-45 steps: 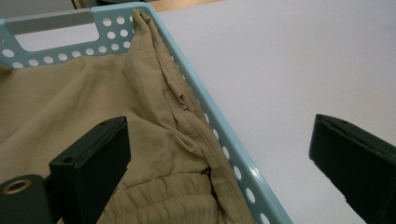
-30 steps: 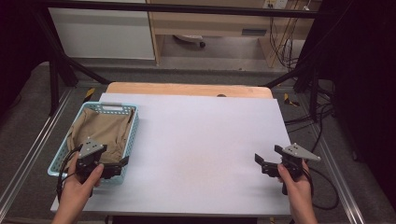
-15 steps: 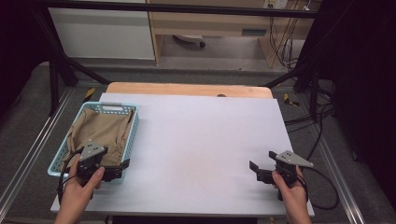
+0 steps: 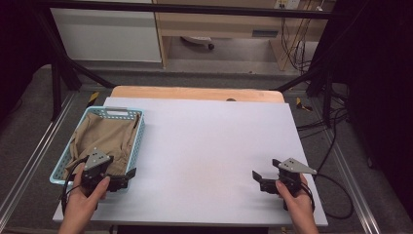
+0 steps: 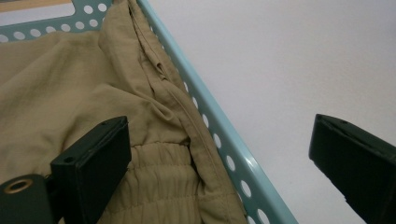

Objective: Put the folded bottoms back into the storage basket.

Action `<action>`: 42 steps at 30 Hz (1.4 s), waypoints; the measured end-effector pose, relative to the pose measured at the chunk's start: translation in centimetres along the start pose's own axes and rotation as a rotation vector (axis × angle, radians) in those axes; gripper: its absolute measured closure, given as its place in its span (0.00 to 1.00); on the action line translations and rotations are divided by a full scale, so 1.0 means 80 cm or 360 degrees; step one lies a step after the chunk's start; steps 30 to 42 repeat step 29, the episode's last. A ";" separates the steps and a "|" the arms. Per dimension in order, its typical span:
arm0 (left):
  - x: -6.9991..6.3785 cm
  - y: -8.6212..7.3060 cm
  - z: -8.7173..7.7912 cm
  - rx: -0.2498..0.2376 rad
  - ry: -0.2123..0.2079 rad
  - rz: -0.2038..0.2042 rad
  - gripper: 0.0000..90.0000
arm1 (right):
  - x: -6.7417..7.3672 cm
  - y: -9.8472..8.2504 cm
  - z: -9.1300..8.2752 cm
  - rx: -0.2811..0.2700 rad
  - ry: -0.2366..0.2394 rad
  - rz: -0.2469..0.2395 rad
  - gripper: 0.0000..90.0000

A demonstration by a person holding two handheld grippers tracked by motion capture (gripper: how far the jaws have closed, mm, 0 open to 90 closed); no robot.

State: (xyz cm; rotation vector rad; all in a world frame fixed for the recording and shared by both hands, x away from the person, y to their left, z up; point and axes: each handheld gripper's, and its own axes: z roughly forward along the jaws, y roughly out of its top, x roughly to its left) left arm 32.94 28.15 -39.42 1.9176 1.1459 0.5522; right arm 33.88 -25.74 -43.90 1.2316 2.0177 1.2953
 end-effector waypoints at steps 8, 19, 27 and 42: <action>-0.002 -0.001 0.002 -0.0014 -0.0007 0.0011 0.07 | 0.012 0.005 0.014 0.0006 -0.0026 -0.0063 0.08; 0.000 -0.004 0.001 -0.0049 -0.0012 0.0006 0.07 | 0.027 0.028 0.036 0.0036 -0.0007 -0.0126 0.08; 0.001 -0.006 0.000 -0.0088 -0.0008 0.0004 0.07 | 0.042 0.030 0.046 -0.0066 -0.0013 -0.0181 0.08; 0.001 -0.007 0.000 -0.0097 -0.0013 0.0006 0.07 | 0.044 0.029 0.047 -0.0060 0.0005 -0.0178 0.08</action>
